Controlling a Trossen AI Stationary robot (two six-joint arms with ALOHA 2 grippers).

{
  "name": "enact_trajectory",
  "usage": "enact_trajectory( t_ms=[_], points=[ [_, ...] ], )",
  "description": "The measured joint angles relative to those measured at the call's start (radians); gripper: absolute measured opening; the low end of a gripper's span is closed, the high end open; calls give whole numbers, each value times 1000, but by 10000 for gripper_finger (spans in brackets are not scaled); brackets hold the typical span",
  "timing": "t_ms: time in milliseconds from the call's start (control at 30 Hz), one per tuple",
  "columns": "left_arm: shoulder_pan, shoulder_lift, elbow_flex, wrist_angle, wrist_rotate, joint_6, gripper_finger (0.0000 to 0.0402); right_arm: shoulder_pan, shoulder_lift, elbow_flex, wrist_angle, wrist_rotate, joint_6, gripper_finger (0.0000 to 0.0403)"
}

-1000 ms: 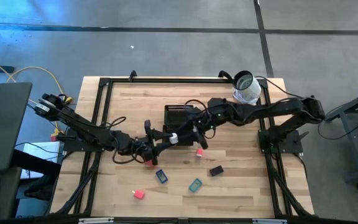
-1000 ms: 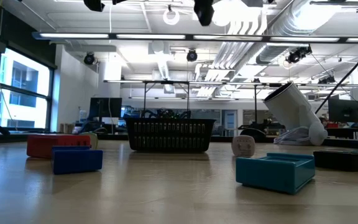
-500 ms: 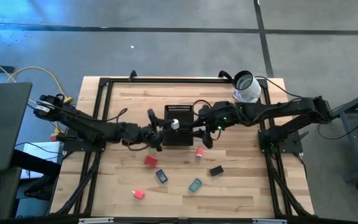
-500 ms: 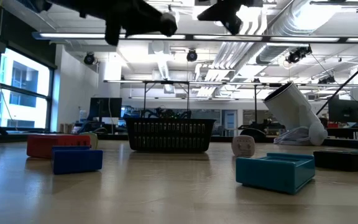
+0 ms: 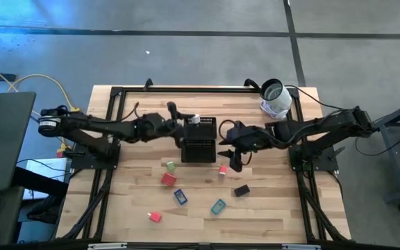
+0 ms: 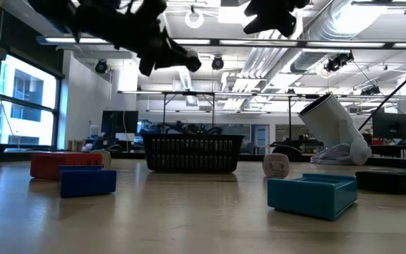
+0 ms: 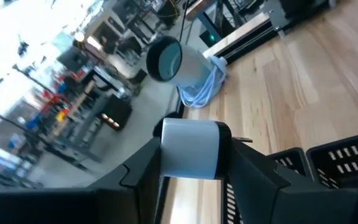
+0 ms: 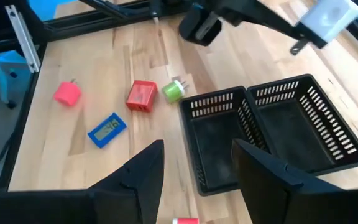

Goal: Pick & Place Office items
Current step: Put the white charger adapter into the top black bin

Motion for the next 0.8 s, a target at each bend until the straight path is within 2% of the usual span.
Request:
enact_trajectory(
  t_ms=[267,433,633,800],
  points=[
    [172,0,0,-58,220,-200,151,6,0,0,0,1,0,175],
    [242,2,0,-94,336,-289,151,6,0,0,0,1,0,175],
    [274,61,14,-104,392,-335,151,6,0,0,0,6,-1,175],
    [270,142,63,-127,397,-343,151,6,0,0,0,18,-3,175]
  ],
)
